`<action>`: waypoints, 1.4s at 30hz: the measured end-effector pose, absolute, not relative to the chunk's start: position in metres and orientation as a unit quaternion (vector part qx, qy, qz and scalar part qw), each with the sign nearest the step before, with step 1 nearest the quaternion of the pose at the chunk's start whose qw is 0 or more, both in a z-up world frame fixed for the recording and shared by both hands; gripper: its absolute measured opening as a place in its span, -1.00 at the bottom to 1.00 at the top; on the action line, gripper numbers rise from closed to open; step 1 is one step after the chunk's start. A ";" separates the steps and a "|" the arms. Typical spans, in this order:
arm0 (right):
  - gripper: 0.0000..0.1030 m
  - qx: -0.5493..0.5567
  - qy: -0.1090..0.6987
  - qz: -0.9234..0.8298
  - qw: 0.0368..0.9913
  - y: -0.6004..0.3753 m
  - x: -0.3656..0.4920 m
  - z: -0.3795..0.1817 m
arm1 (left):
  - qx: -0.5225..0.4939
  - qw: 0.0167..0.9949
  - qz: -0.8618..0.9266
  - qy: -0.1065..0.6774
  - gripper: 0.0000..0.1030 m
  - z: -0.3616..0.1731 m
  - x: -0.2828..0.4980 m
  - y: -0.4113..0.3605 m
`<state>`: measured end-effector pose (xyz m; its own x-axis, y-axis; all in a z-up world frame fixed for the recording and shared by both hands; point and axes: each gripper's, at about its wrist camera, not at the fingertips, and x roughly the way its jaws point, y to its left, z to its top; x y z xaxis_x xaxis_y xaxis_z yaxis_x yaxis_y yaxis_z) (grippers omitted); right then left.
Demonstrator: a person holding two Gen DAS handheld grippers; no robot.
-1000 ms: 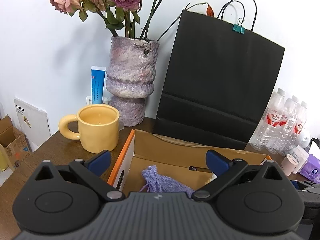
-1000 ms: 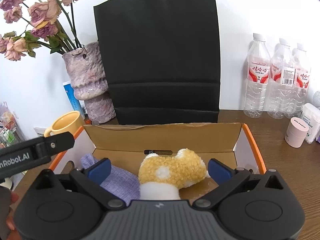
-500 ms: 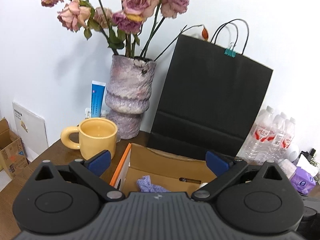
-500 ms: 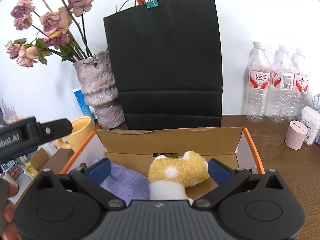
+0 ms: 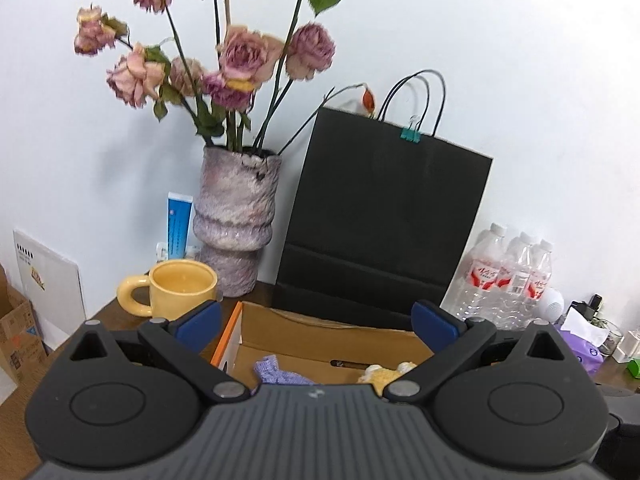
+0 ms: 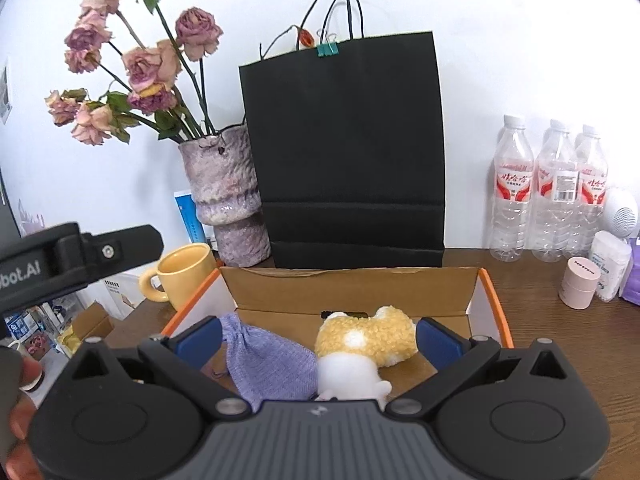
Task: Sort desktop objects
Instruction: 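Withdraw both grippers up and away from the box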
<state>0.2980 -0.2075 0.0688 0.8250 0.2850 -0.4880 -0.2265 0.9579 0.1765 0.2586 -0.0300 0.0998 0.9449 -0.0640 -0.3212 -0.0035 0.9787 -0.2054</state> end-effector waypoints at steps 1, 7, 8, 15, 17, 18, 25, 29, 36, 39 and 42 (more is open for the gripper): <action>1.00 0.054 0.263 0.134 0.954 -0.208 0.295 0.070 | -0.100 0.982 -0.016 0.161 1.00 0.101 0.255 -0.031; 1.00 0.049 0.260 0.130 0.955 -0.211 0.276 0.074 | -0.091 0.984 -0.031 0.149 1.00 0.109 0.234 -0.035; 1.00 0.049 0.260 0.130 0.956 -0.212 0.273 0.075 | -0.087 0.984 -0.034 0.149 1.00 0.109 0.231 -0.036; 1.00 0.040 0.262 0.130 0.955 -0.218 0.255 0.078 | -0.072 0.984 -0.039 0.159 1.00 0.109 0.212 -0.040; 1.00 0.039 0.263 0.128 0.955 -0.221 0.249 0.079 | -0.072 0.984 -0.035 0.160 1.00 0.109 0.206 -0.038; 1.00 0.039 0.264 0.127 0.955 -0.223 0.246 0.079 | -0.073 0.984 -0.031 0.160 1.00 0.109 0.202 -0.038; 1.00 0.031 0.263 0.121 0.957 -0.229 0.224 0.084 | -0.072 0.981 -0.023 0.176 1.00 0.106 0.182 -0.038; 1.00 0.028 0.264 0.125 0.956 -0.230 0.210 0.086 | -0.074 0.980 -0.013 0.183 1.00 0.103 0.168 -0.035; 1.00 0.012 0.264 0.148 0.953 -0.221 0.187 0.087 | -0.064 0.978 0.009 0.199 1.00 0.098 0.145 -0.030; 1.00 0.007 0.261 0.158 0.952 -0.217 0.177 0.089 | -0.054 0.978 0.014 0.199 1.00 0.101 0.135 -0.028; 1.00 0.002 0.257 0.169 0.952 -0.215 0.166 0.090 | -0.052 0.979 0.018 0.199 1.00 0.105 0.125 -0.025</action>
<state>0.1657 -0.2150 0.0902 0.8108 0.3224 -0.4885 -0.3204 0.9430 0.0905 0.1250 -0.0248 0.1050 0.9205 0.0154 -0.3904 -0.0568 0.9939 -0.0948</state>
